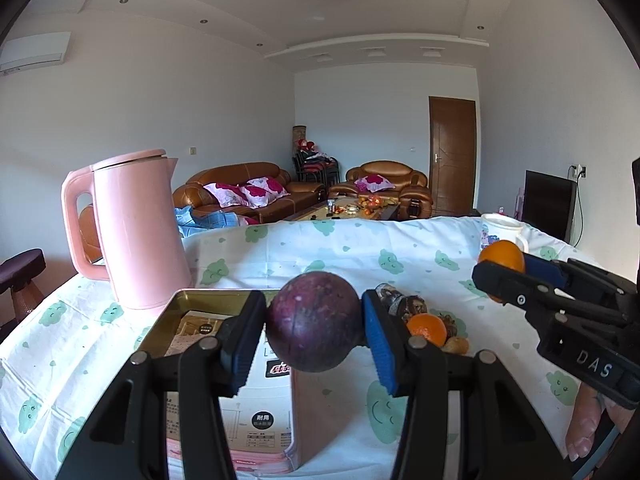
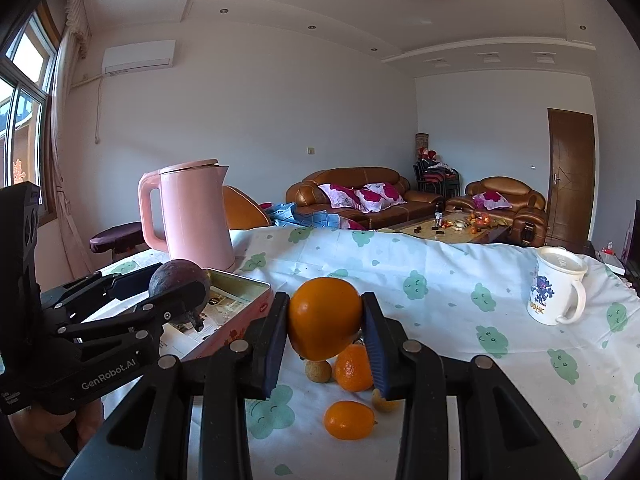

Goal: Organize fruits
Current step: 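Lower the purple fruit into the gold tin with the left gripper while the right gripper releases the orange there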

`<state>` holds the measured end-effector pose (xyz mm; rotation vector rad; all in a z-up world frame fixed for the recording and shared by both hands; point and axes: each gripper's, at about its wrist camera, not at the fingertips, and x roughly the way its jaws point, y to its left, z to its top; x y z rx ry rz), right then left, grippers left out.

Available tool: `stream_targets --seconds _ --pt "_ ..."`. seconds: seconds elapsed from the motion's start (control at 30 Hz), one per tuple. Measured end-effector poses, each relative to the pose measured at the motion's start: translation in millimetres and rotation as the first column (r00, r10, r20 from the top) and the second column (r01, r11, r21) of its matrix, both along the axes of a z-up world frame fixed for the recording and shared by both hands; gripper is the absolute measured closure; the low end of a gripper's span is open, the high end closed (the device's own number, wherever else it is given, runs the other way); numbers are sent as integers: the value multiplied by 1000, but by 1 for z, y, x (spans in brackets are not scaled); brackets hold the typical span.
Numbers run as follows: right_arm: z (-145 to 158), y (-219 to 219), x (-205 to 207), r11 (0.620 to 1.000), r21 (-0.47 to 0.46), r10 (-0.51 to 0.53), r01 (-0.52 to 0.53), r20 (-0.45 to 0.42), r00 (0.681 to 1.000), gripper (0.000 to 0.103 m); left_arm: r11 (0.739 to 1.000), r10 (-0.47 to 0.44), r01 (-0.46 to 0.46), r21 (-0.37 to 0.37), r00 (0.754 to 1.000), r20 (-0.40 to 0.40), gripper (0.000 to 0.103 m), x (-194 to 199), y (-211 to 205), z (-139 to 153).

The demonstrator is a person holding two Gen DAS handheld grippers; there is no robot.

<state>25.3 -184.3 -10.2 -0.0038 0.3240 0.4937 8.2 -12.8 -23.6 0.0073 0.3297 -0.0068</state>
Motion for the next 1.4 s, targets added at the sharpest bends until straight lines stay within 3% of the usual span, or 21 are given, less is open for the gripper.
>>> stream_targets --seconds 0.83,1.2,1.4 --pt "10 86 41 984 -88 150 -155 -55 987 65 990 141 -144 -11 983 -118 52 25 77 -12" --pt "0 114 62 972 -117 191 -203 -108 976 65 989 144 -148 -4 971 -191 52 43 98 -22" --pt "-9 130 72 965 -136 205 -224 -140 969 65 989 126 -139 -42 963 -238 52 51 109 -27"
